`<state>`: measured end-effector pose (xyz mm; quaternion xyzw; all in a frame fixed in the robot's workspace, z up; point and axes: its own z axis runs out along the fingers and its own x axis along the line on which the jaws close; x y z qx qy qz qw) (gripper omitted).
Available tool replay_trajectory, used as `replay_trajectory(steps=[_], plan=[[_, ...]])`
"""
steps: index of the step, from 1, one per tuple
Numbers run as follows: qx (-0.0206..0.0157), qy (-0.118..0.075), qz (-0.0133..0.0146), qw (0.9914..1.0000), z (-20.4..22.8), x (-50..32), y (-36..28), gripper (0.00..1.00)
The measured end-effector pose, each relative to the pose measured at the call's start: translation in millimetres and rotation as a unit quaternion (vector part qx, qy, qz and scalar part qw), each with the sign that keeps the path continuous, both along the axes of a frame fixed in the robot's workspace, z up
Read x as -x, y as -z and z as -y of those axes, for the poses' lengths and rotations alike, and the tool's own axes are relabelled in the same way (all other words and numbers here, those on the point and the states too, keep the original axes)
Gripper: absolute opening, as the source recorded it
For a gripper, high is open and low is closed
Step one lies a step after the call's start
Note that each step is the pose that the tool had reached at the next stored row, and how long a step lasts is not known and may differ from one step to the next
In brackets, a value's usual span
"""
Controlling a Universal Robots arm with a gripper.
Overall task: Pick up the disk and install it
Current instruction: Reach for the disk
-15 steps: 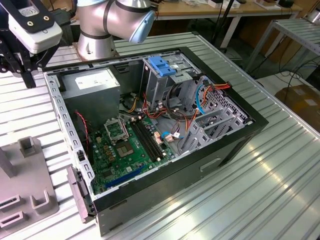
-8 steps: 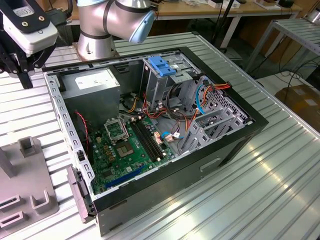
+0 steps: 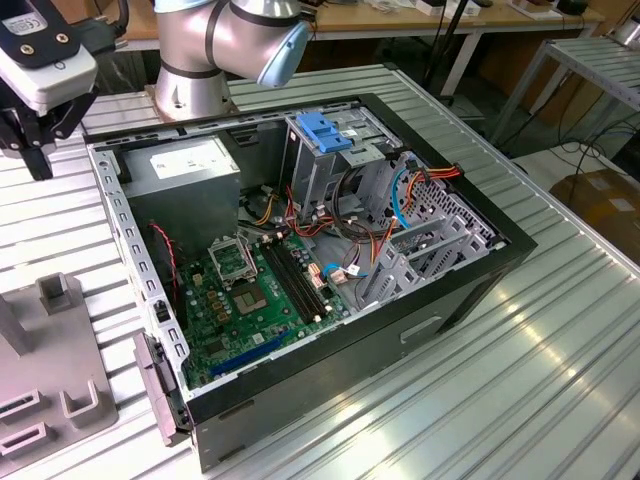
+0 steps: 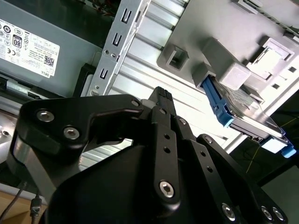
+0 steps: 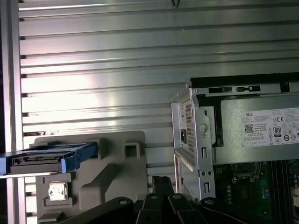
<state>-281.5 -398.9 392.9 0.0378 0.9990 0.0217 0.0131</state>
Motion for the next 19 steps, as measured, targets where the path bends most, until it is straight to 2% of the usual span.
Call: replay_trajectory(steps=[16,19], plan=[[0.0,0.0,0.0,1.0,0.0,17.6,0.1,0.1],[0.0,0.0,0.0,1.0,0.0,23.4,0.1,0.1]])
